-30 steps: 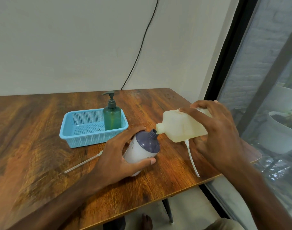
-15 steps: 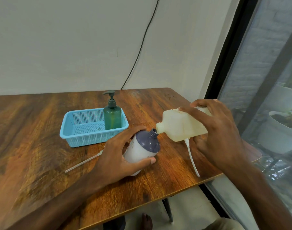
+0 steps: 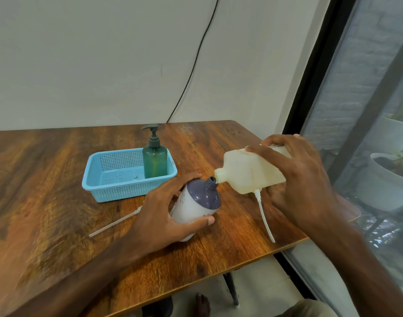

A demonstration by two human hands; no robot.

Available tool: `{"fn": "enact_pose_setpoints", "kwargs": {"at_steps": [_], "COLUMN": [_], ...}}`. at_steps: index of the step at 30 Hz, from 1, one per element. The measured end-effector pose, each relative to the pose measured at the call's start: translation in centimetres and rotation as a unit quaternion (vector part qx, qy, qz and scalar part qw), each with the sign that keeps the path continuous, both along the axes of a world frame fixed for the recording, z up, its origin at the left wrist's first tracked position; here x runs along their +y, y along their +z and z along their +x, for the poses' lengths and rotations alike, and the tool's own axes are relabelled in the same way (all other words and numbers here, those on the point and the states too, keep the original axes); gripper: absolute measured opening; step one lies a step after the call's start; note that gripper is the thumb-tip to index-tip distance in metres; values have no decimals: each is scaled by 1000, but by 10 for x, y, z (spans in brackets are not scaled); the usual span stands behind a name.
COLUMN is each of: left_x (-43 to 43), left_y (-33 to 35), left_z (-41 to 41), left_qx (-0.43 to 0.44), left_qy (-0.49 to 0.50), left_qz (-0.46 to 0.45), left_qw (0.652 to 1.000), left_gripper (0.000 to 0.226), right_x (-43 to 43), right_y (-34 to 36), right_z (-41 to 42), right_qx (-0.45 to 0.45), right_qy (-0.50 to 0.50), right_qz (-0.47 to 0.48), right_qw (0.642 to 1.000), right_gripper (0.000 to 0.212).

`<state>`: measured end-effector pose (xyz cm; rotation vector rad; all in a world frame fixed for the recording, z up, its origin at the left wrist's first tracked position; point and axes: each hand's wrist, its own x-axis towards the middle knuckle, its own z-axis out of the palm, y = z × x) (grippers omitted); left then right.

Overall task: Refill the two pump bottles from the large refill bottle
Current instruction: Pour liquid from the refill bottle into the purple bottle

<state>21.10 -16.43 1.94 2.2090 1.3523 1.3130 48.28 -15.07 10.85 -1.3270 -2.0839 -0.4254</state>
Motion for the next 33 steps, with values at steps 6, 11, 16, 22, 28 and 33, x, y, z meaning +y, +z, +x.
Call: {"fn": "enact_pose_setpoints", "kwargs": {"at_steps": [6,11,16,22,28,33], "left_x": [-2,-2,-2,-2,-3,-2], "left_y": [2,3,4,4,4,3], "left_z": [1,1,1,1,0,0], "left_qx": [0,7,7,5,4,8], "left_qy": [0,2,2,-3,3,4], "left_qz": [6,10,12,13,14,11], "left_qw": [1000,1000,1000,1000,1000,1000], "left_gripper": [85,85,85,84,84,86], "right_x": [2,2,2,2,1,-1], "right_y": [0,3,6,8,10,12], "right_z": [0,2,2,0,0,-2], "right_qx": [-4,-13,-21,-19,-24,-28], "right_qy": [2,5,15,23,25,19], "right_qz": [-5,-6,-9,-5,-4,-12], "right_qw": [1000,1000,1000,1000,999,999], "right_gripper": [90,91,89,87,88,89]}}
